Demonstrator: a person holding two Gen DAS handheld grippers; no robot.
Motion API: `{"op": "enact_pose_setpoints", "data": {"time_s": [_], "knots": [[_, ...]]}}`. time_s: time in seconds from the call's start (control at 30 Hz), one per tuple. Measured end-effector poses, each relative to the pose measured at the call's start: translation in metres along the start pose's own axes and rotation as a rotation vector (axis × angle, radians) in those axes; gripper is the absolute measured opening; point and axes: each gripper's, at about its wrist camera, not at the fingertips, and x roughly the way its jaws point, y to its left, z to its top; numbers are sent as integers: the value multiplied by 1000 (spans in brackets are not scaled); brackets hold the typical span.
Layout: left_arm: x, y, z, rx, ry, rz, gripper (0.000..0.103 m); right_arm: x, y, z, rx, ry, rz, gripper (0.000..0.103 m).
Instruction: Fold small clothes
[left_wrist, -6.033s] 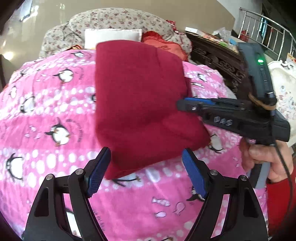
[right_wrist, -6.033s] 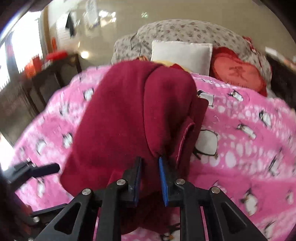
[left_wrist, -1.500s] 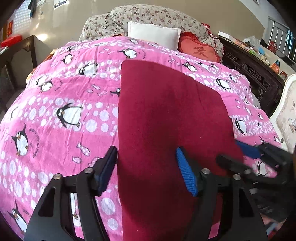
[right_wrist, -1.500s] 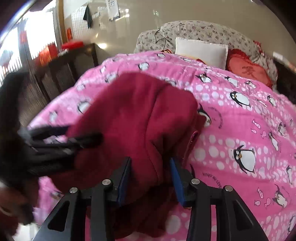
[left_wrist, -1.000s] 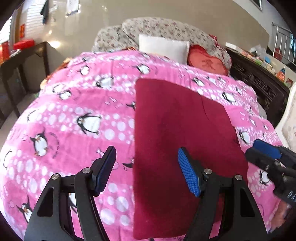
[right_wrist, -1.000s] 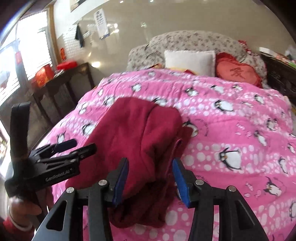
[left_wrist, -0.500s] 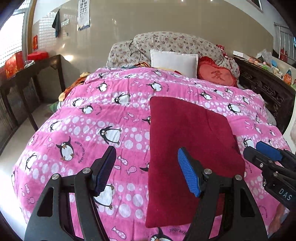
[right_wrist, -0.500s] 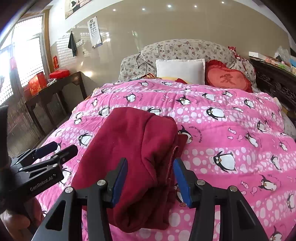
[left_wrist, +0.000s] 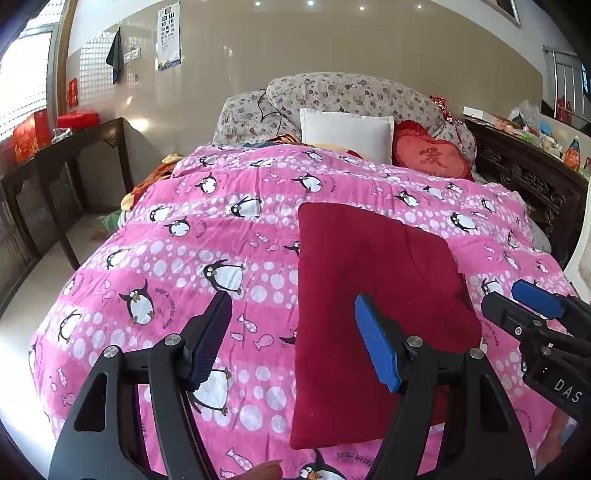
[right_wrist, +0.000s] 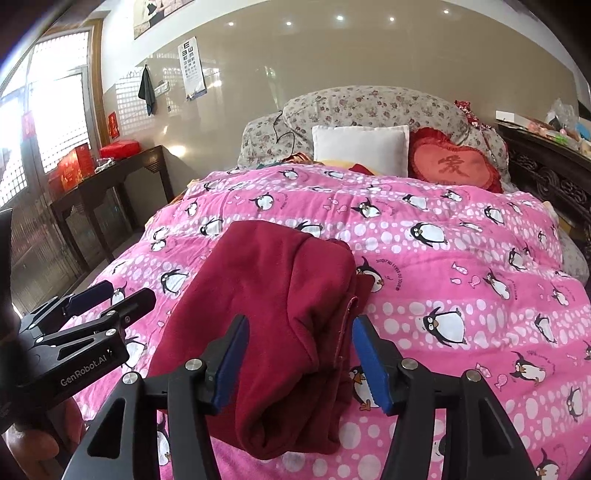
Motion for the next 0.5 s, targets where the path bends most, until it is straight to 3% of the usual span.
{"op": "enact_pose_setpoints", "data": {"time_s": [0.5], "knots": [[6, 0, -1, 11, 18, -7, 70, 5, 5, 2, -8, 8, 17, 56]]}}
